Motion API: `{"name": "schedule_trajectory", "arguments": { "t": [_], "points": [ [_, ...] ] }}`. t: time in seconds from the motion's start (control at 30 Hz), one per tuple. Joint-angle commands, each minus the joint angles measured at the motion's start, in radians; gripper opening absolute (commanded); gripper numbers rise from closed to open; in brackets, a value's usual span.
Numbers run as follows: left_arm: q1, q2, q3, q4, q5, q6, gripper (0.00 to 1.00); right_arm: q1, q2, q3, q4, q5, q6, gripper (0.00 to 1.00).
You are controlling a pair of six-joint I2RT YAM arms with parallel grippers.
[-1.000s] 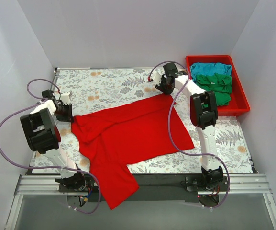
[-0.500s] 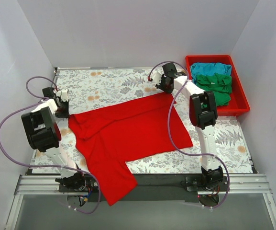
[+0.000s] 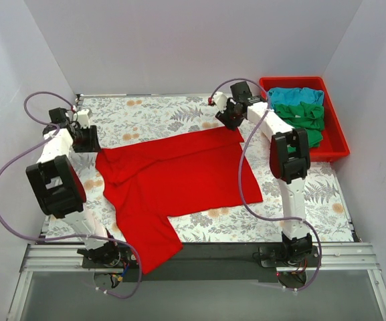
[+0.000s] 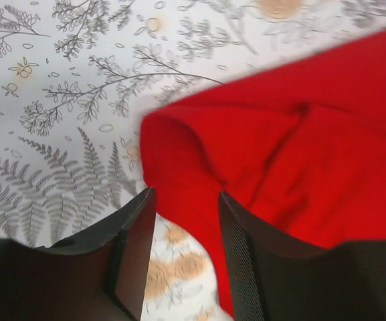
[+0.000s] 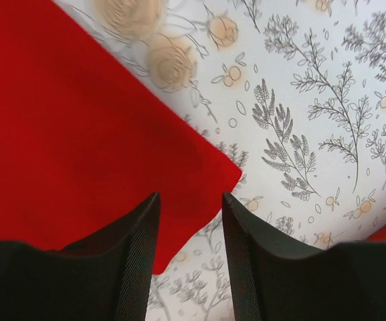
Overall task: Fold and stack the t-shirts
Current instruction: Fold the tshirt
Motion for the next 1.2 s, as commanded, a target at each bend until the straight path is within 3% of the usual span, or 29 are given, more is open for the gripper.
{"name": "schedule_trajectory", "arguments": {
  "t": [0.0, 0.2, 0.3, 0.6, 0.97, 1.1, 1.17],
  "points": [
    [-0.018, -0.177, 0.021, -0.148, 0.116, 0.040, 0.42, 0.032, -0.199, -0.020, -0.010, -0.164, 0.079, 0.50],
    [-0.087, -0.251, -0.096, -0.258, 0.142, 0.048, 0.43, 0.102, -0.250, -0.023, -0.025, -0.308, 0.193, 0.48],
    [-0.124, -0.267, -0.180, -0.222, 0.110, 0.009, 0.44, 0.162, -0.239, -0.029, -0.036, -0.324, 0.213, 0.46],
    [-0.255, -0.254, -0.269, -0.167, -0.106, -0.009, 0.44, 0.210, -0.175, -0.071, -0.056, -0.281, 0.227, 0.39],
    [-0.267, -0.247, -0.306, -0.137, -0.198, -0.008, 0.44, 0.208, -0.181, -0.091, -0.070, -0.269, 0.201, 0.39],
    [-0.272, -0.242, -0.295, -0.174, -0.166, 0.006, 0.32, 0.208, -0.181, -0.099, -0.071, -0.258, 0.192, 0.38],
    [-0.272, -0.244, -0.278, -0.197, -0.128, 0.014, 0.20, 0.208, -0.183, -0.103, -0.074, -0.257, 0.187, 0.37]
  ]
}}
